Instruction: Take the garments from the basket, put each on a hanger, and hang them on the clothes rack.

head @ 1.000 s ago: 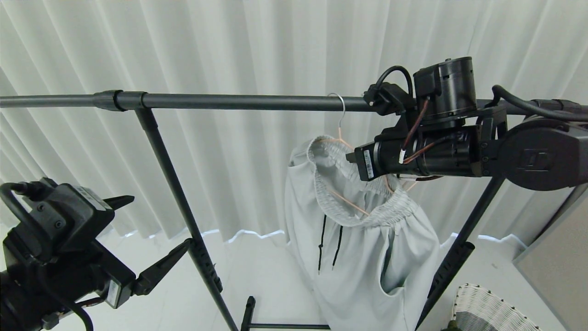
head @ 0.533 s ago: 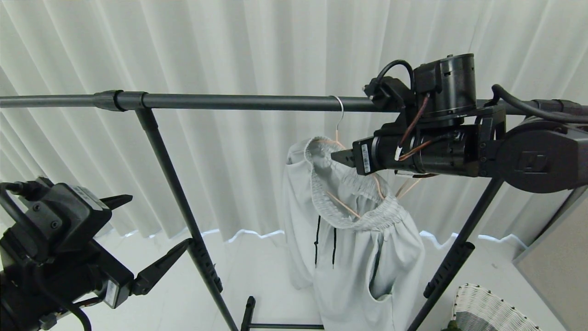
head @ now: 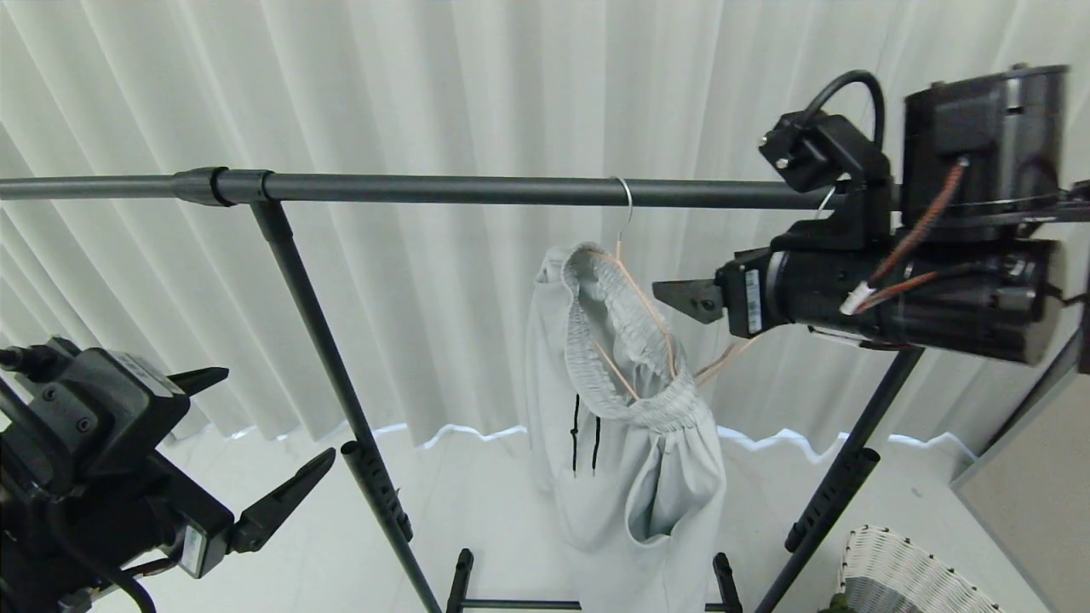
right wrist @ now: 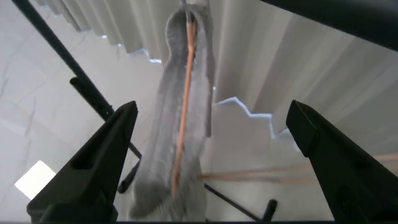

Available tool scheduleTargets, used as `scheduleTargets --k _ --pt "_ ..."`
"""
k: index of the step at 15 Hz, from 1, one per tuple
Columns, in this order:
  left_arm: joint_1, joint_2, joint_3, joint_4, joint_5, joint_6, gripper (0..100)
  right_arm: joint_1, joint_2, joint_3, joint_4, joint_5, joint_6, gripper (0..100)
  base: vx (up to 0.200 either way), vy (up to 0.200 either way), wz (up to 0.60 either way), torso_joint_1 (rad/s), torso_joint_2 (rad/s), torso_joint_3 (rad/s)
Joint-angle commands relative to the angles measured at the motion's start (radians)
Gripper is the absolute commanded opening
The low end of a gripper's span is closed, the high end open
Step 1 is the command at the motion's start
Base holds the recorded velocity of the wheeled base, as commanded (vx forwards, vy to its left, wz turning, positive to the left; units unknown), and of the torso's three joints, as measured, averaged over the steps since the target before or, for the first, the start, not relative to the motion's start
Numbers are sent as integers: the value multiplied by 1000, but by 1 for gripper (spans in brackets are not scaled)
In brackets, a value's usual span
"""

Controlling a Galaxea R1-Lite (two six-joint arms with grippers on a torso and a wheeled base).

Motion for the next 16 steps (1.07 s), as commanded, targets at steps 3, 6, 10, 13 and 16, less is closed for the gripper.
scheduleTargets --k 3,6,10,13,16 --pt "93 -23 2 0 2 0 100 -150 -428 349 73 -52 -153 100 0 0 0 0 0 0" --pt "221 -32 11 0 0 -1 100 -386 -591 459 178 -50 -240 100 -133 0 0 3 0 0" --pt "356 -33 16 0 0 -4 100 -686 -658 570 177 -49 -335 100 -200 0 0 2 4 1" --pt "369 -53 49 0 0 -38 100 -788 -661 613 146 -50 -369 100 -200 0 0 1 -1 2" --pt "369 -66 66 0 0 -37 100 -794 -661 631 105 -50 -370 100 -200 0 0 6 4 4"
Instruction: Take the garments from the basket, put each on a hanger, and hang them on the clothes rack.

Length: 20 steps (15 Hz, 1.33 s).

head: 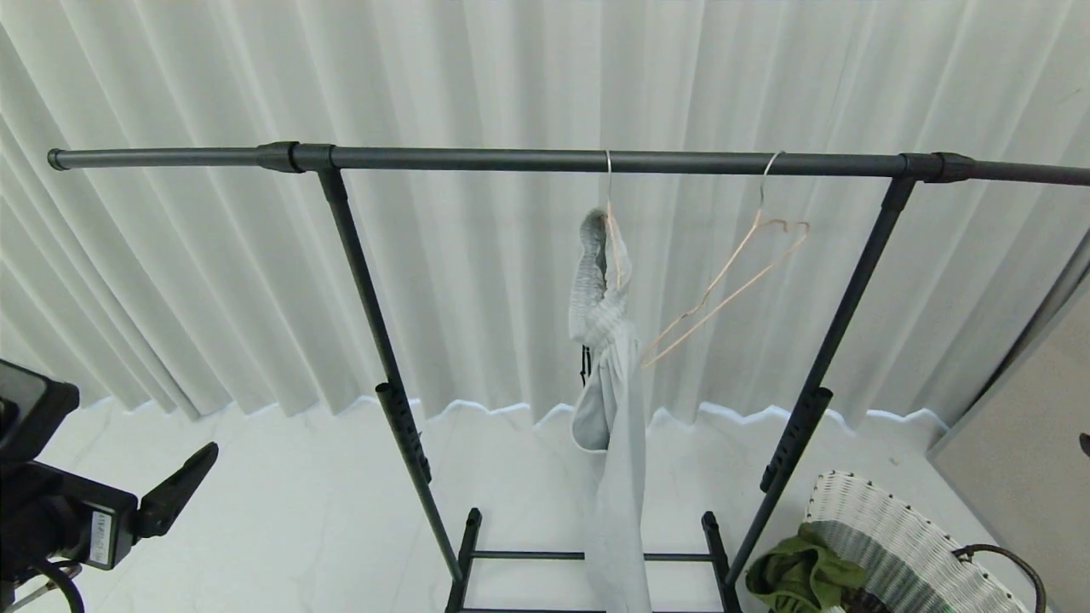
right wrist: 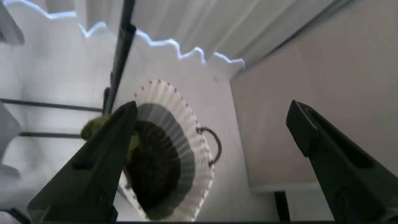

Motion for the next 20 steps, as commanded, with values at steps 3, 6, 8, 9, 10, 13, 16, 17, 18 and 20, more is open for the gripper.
scheduleTargets --k 3,6,8,9,10,13,16,17,18,20 --pt "1 -13 12 1 0 -3 100 -7 11 25 -29 0 -15 100 -200 0 0 6 -1 -1" --pt "1 -13 12 1 -2 -3 100 -7 17 28 -29 -2 -16 100 0 0 0 0 0 0" --pt "1 -14 12 1 -3 -7 100 -7 16 36 -29 -2 -16 100 0 0 0 0 0 0" --pt "1 -14 12 1 -5 -7 100 -7 13 37 -29 -3 -19 100 0 0 0 0 0 0" --pt "1 -13 14 1 -6 -9 100 -7 11 45 -29 -5 -27 100 0 0 0 0 0 0" --pt "-1 -11 15 1 -8 -9 100 -7 13 46 -29 -5 -41 100 0 0 0 0 0 0" --pt "-4 -16 26 1 -8 -10 100 -7 14 54 -29 -5 -42 100 0 0 0 0 0 0" --pt "-4 -14 26 1 -8 -9 100 -7 13 59 -29 -6 -42 100 0 0 0 0 0 0" --pt "-7 -14 26 1 -9 -9 100 -7 13 66 -29 -6 -42 100 0 0 0 0 0 0" --pt "-34 -11 26 1 -11 -29 100 -9 14 68 -29 -6 -42 100 0 0 0 -83 178 112"
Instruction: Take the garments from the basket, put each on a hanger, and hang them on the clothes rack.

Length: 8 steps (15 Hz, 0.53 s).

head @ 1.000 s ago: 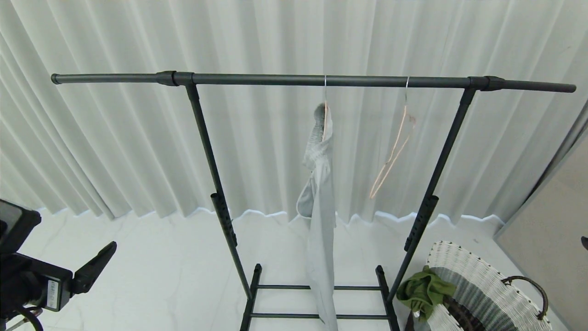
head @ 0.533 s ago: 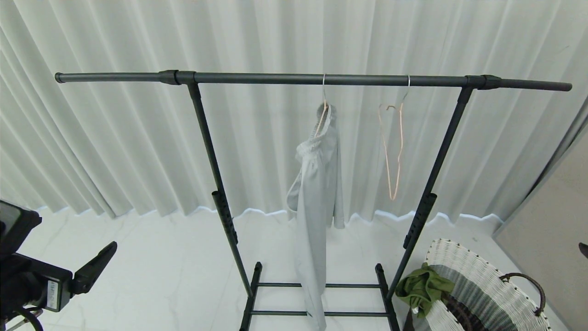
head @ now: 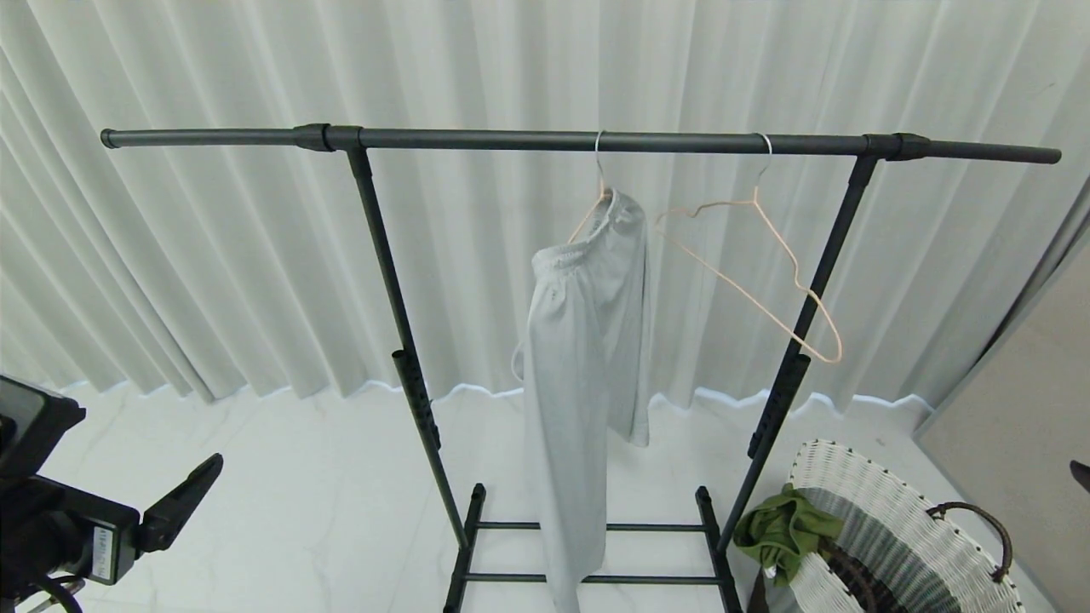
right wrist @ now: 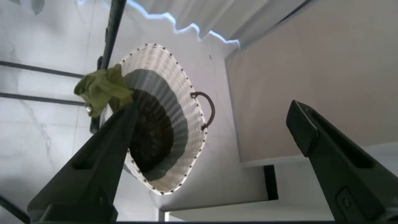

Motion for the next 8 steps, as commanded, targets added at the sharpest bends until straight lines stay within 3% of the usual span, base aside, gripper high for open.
scheduleTargets --k 1,3,8 --pt "-37 9 0 0 -1 -50 100 -1 5 2 0 0 0 100 0 0 0 -168 408 232" --pt "-85 10 6 2 8 -153 100 -21 7 14 0 0 0 100 0 0 0 -195 478 266" --pt "-85 9 48 2 8 -153 100 -36 8 48 0 0 0 100 0 0 0 -204 507 294"
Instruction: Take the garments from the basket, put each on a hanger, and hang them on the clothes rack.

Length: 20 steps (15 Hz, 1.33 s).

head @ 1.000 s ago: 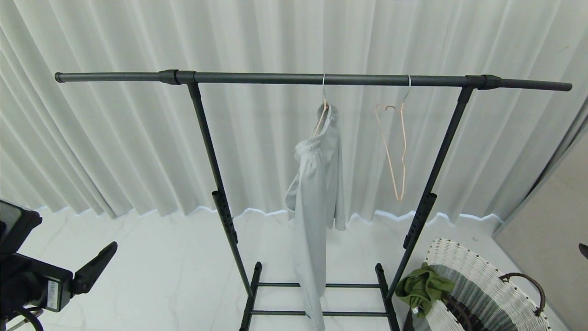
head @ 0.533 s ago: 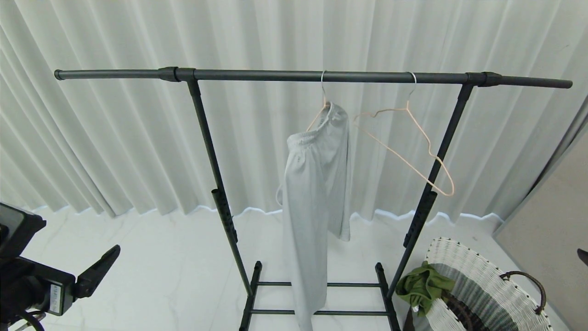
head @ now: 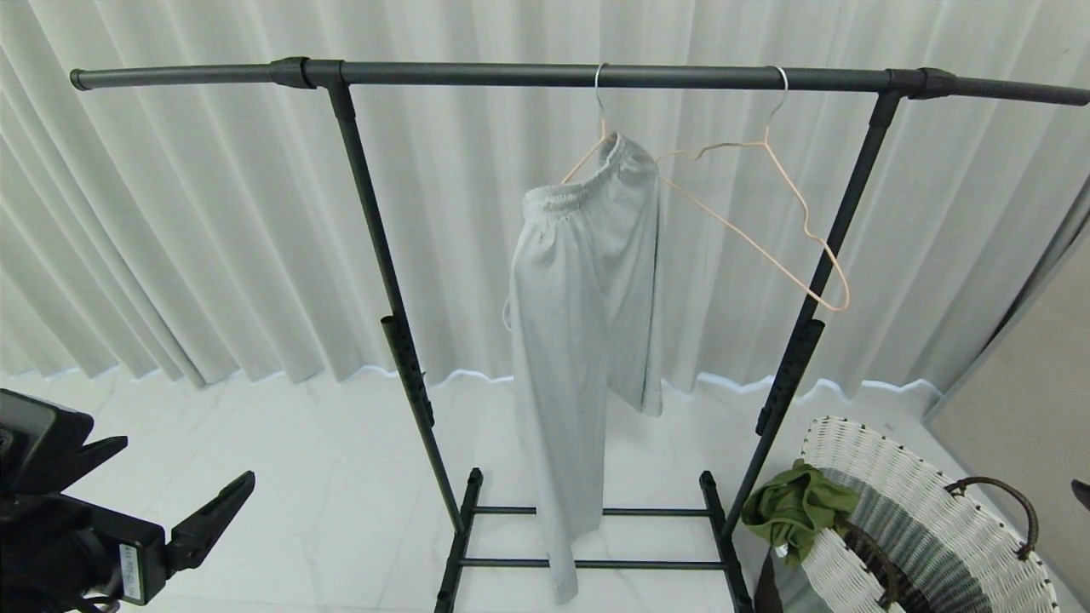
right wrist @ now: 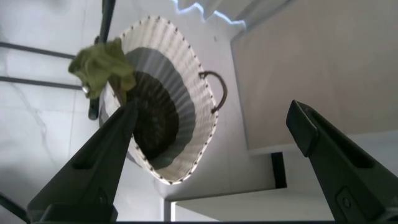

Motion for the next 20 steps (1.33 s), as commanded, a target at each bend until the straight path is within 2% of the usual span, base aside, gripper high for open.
scheduleTargets --k 1,7,11,14,17,20 --pt "-1 1 4 0 0 1 100 -7 5 12 -1 0 0 100 0 0 0 -198 500 300" --pt "-4 0 -3 0 -1 3 100 -36 48 26 -1 -26 -5 100 0 0 0 -171 479 304" --pt "-4 6 -16 0 -6 4 100 -42 52 51 -1 -62 -66 100 0 0 0 -135 464 324" --pt "-4 21 -14 0 -6 4 100 -50 66 57 -1 -62 -63 100 0 0 0 -103 444 341" --pt "-10 24 -19 0 -6 4 100 -50 78 57 -2 -62 -59 100 200 0 0 -51 383 325" --pt "-10 30 -19 0 -6 4 100 -50 97 55 -2 -62 -62 100 200 0 0 -14 98 69"
